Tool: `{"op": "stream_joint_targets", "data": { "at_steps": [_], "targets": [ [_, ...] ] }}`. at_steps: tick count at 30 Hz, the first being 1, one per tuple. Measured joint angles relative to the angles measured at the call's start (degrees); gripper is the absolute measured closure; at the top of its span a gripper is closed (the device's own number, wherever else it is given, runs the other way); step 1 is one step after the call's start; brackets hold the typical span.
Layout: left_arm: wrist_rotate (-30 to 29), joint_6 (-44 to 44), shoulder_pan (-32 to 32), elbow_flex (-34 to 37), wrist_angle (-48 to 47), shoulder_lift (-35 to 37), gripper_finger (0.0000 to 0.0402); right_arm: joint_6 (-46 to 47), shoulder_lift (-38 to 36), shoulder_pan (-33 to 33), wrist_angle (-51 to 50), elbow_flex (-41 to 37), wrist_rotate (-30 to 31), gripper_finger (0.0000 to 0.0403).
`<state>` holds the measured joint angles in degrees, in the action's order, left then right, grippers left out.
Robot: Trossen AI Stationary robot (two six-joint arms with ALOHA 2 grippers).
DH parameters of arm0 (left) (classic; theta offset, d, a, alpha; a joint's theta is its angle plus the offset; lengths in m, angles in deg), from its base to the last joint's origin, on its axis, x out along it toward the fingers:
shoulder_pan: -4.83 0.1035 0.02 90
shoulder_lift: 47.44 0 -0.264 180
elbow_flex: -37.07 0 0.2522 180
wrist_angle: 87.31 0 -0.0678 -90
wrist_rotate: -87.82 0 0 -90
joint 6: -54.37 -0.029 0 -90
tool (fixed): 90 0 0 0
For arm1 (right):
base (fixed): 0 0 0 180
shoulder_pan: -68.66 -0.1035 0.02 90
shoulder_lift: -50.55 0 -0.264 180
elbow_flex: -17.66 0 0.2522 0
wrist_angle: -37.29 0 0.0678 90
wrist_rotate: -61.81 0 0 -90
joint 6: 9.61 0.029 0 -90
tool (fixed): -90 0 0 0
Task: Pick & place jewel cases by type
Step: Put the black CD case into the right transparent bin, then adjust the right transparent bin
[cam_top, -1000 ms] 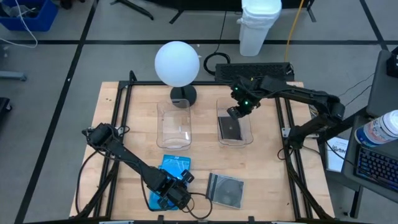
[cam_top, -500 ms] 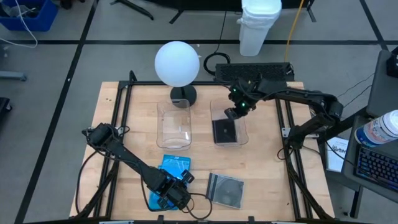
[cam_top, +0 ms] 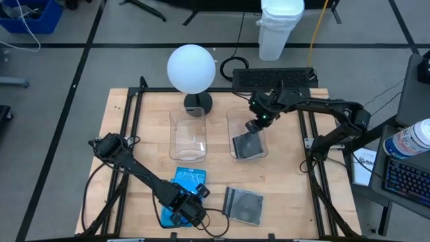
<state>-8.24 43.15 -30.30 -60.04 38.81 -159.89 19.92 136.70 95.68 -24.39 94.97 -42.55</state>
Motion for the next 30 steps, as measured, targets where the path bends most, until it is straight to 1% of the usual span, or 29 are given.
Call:
{"op": "stream_joint_targets", "data": {
  "at_steps": [5,10,17,19,25,30],
  "targets": [
    [0.0,1.2,0.0,0.0,0.0,0.0,0.0355,0.0,0.0,-0.1,3.5,-1.7,0.8,0.0273],
    [0.0,1.5,0.0,0.0,0.1,0.0,0.0355,-0.7,0.0,-0.1,3.7,-1.8,0.8,0.0255],
    [0.0,1.9,0.0,0.0,0.1,0.0,0.0355,-9.7,0.0,-0.1,3.4,-1.8,1.1,0.0237],
    [0.0,1.9,0.0,0.0,0.1,0.0,0.0355,-11.9,0.0,-0.2,3.4,-1.8,2.7,0.0232],
    [0.0,1.4,0.1,0.0,0.5,0.0,0.0355,-16.0,-0.1,-1.5,3.6,-1.8,11.4,0.0225],
    [0.0,1.5,0.2,0.0,0.9,0.0,0.0355,-17.7,-1.8,-1.6,4.3,-1.8,11.5,0.0226]
  ]
}}
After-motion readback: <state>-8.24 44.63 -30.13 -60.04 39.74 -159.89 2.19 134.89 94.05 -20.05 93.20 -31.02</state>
